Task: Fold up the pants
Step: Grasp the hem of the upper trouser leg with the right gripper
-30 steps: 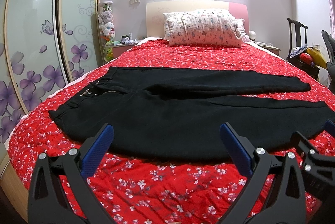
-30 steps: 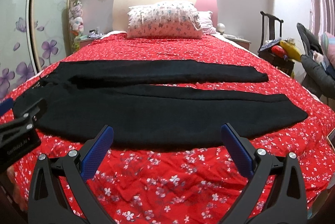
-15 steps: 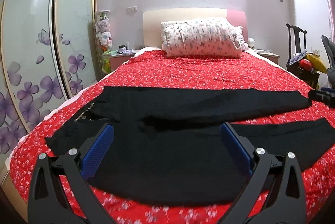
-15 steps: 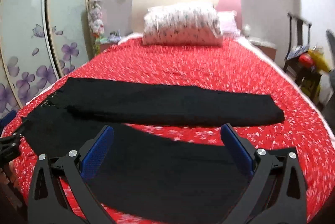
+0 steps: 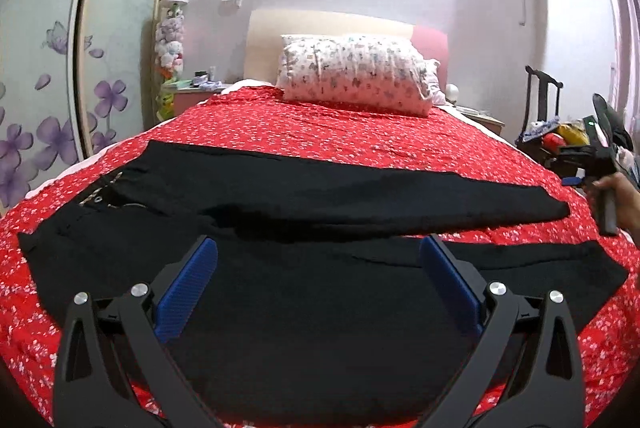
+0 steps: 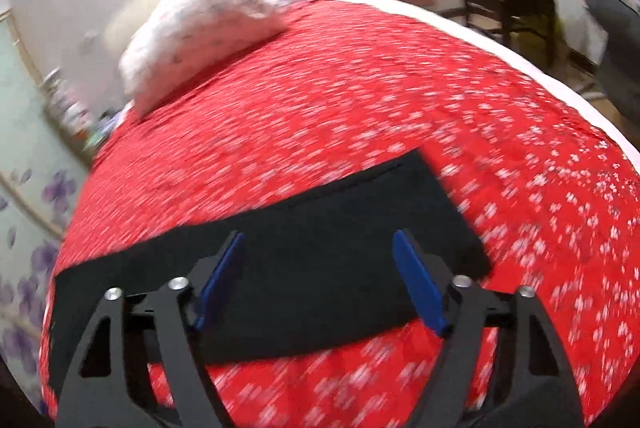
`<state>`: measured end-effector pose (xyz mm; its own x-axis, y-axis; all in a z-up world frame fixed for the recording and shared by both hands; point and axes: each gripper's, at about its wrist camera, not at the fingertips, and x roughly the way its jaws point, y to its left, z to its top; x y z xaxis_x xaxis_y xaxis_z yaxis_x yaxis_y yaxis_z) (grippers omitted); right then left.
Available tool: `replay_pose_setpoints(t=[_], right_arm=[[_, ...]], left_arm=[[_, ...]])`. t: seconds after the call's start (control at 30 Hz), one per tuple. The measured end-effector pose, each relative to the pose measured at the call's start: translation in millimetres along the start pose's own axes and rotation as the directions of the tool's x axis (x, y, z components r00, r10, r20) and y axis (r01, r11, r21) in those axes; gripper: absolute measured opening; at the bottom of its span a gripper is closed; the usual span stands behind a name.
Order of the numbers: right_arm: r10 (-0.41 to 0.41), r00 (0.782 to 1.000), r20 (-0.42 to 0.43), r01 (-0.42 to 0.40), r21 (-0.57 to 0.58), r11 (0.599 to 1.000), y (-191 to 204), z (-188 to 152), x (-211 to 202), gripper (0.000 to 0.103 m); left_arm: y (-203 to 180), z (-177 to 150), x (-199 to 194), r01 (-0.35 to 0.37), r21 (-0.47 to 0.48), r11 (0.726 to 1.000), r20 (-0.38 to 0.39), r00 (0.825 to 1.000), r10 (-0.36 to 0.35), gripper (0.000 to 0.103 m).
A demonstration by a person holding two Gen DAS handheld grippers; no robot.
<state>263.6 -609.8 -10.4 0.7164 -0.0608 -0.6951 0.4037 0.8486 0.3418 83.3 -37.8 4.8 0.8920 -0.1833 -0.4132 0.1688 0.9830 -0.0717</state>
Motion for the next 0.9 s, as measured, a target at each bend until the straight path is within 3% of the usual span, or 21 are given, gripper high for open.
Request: replay_pose_setpoints(t=[0.13, 0.23, 0.4, 0.5, 0.57, 0.6, 0.67, 0.77, 0.9], right_arm=[[-0.058, 0.998, 0.020, 0.056, 0.094, 0.994, -31, 20, 34, 0.076], [-0.047, 0.999, 0.015, 0.045, 0.139, 0.989, -44, 29, 55, 0.068], [-0.095, 0.995, 0.013, 0.093, 0.101, 0.990, -43, 36, 76, 0.064], [-0.177, 0.984, 0.006, 0.176, 0.050, 0.983, -41, 33, 90, 0.062], [-0.186, 0.982, 0.006, 0.186, 0.036, 0.982, -43, 28, 95, 0.055], [-0.177, 0.984, 0.021, 0.177, 0.017, 0.984, -41, 26, 94, 0.051], [-0.169, 0.985, 0.038, 0.169, -0.009, 0.986, -38, 25, 87, 0.033], [-0.136, 0.989, 0.062, 0.138, -0.036, 0.990, -35, 23, 75, 0.019], [-0.032, 0.992, 0.125, 0.041, -0.070, 0.997, -27, 16, 38, 0.015]], left_arm=[[2, -5, 8, -0.001, -0.011, 1.000, -0.032, 0.999, 0.001, 0.101], [8, -8, 10, 0.008, -0.032, 0.999, -0.040, 0.999, -0.010, 0.101], [12, -11, 16, 0.021, -0.052, 0.998, -0.059, 0.998, -0.024, 0.101], [11, -12, 22, 0.023, -0.048, 0.999, -0.085, 0.996, -0.027, 0.101], [10, -13, 24, 0.022, -0.042, 0.999, -0.096, 0.995, -0.026, 0.101], [9, -14, 25, 0.021, -0.039, 0.999, -0.099, 0.995, -0.025, 0.101], [8, -14, 25, 0.025, -0.033, 0.999, -0.101, 0.994, -0.028, 0.101], [8, -15, 23, 0.027, -0.031, 0.999, -0.094, 0.995, -0.029, 0.101], [10, -14, 19, 0.024, -0.038, 0.999, -0.075, 0.997, -0.026, 0.101]])
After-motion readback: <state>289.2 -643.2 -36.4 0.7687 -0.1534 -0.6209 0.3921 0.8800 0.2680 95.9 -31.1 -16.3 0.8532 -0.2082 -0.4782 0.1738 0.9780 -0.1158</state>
